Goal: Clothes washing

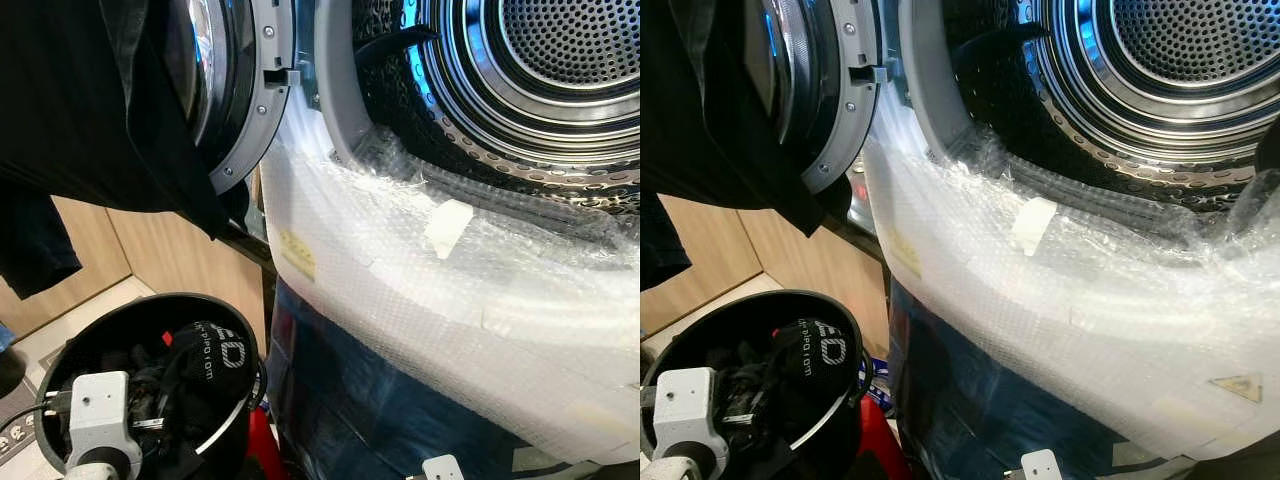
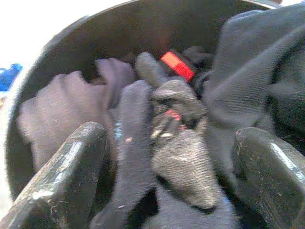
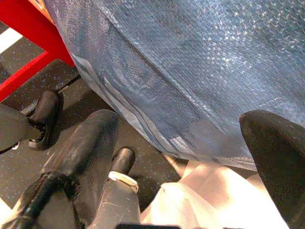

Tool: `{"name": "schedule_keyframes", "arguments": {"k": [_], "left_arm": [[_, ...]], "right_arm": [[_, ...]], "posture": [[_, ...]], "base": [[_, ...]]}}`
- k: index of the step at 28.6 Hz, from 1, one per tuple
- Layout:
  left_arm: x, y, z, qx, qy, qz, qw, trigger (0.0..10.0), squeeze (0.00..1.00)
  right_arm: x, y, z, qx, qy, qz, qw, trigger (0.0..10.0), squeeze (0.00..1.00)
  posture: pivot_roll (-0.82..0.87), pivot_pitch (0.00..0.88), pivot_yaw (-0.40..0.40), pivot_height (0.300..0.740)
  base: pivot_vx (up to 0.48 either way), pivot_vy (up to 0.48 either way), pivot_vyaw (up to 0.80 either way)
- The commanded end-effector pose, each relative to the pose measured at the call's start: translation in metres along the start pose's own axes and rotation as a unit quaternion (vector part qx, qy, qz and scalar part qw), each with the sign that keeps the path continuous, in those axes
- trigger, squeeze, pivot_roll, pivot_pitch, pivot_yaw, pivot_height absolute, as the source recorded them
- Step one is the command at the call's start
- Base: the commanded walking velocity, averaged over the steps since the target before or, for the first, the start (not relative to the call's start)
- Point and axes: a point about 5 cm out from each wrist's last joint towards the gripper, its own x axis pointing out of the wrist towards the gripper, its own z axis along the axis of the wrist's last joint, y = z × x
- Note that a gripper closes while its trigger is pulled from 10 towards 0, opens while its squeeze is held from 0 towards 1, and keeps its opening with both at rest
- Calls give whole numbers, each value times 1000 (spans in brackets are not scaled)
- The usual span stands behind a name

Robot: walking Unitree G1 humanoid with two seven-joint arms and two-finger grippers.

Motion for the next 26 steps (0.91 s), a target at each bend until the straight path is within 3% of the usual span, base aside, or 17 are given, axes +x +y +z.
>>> {"name": "schedule_keyframes", "arguments": {"k": [1,8,15,16,17,18,26], "left_arm": [[0,7,-7,8,24,24,999,10000,0],[0,26,-16,6,62,93,994,10000,0],[3,25,-15,8,68,87,994,10000,0],[5,24,-15,9,69,87,994,4706,0],[5,24,-15,9,69,87,994,4706,0],[6,22,-14,8,69,86,994,0,0],[14,13,-2,6,49,76,996,0,0]], "right_arm": [[0,-1,2,0,-2,1,1000,10000,0],[1,3,5,7,-6,4,1000,10000,0],[1,4,5,9,-6,4,1000,10000,0],[1,5,5,9,-7,5,1000,10000,0],[1,5,5,9,-7,5,1000,10000,0],[1,5,5,7,-8,6,1000,10000,0],[1,5,6,14,-10,6,1000,10000,0]], "posture": [[362,0,-38,740],[376,0,-41,740],[374,0,-36,740],[372,0,-34,740],[372,0,-34,740],[368,0,-35,740],[361,0,-35,740]], "base": [[0,0,0],[0,0,0],[0,0,0],[0,0,0],[0,0,0],[0,0,0],[0,0,0]]}}
